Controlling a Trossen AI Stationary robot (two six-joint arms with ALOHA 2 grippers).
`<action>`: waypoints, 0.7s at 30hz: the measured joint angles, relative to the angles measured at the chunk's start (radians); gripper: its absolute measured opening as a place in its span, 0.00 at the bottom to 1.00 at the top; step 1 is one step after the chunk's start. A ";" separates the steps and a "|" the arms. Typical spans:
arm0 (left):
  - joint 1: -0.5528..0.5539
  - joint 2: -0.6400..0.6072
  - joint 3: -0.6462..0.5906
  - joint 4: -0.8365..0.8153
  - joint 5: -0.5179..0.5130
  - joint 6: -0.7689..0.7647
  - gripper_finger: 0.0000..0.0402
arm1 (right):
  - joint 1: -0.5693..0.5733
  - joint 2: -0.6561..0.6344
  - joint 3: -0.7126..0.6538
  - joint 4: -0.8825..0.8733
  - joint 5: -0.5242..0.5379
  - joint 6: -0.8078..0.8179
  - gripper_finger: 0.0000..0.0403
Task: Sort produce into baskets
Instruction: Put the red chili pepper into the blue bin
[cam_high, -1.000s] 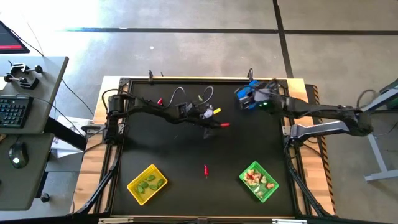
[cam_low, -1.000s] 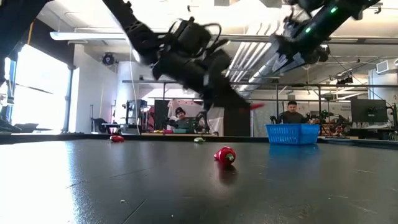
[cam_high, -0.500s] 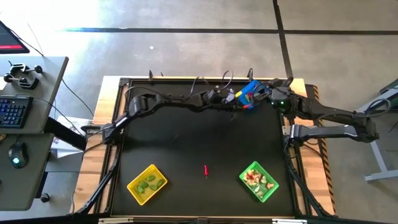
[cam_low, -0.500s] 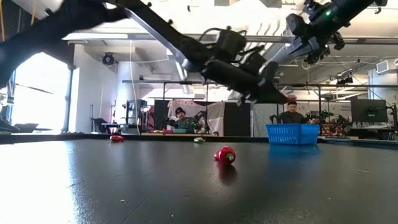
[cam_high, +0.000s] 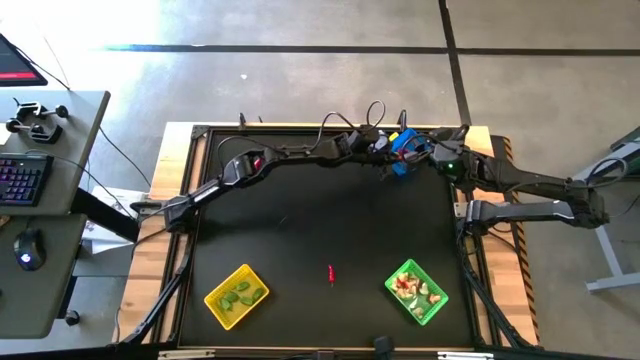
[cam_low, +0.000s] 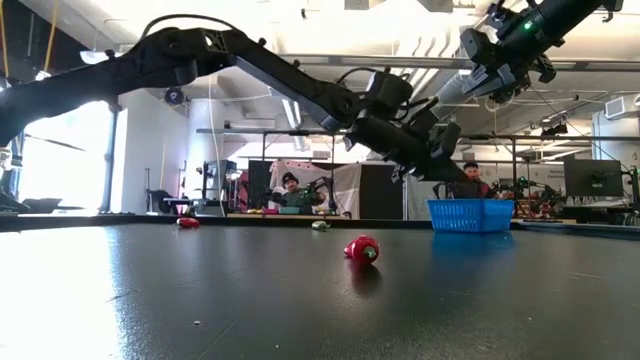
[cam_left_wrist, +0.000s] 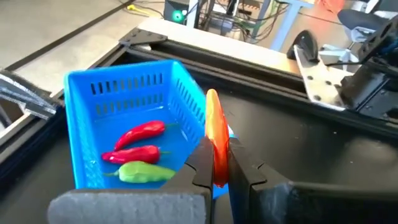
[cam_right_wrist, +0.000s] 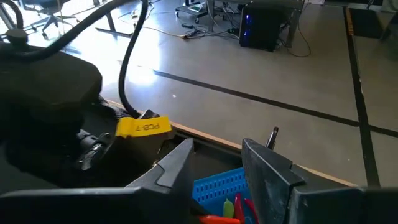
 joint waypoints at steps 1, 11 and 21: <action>0.002 0.001 0.000 -0.002 0.000 0.000 0.00 | 0.000 0.000 0.000 0.000 0.000 0.000 0.31; 0.012 0.002 0.000 0.002 0.008 0.017 0.04 | 0.000 0.000 0.000 0.001 0.000 0.018 0.31; 0.009 0.002 0.000 0.003 -0.003 0.016 0.28 | 0.000 0.000 0.000 0.001 -0.007 0.030 0.31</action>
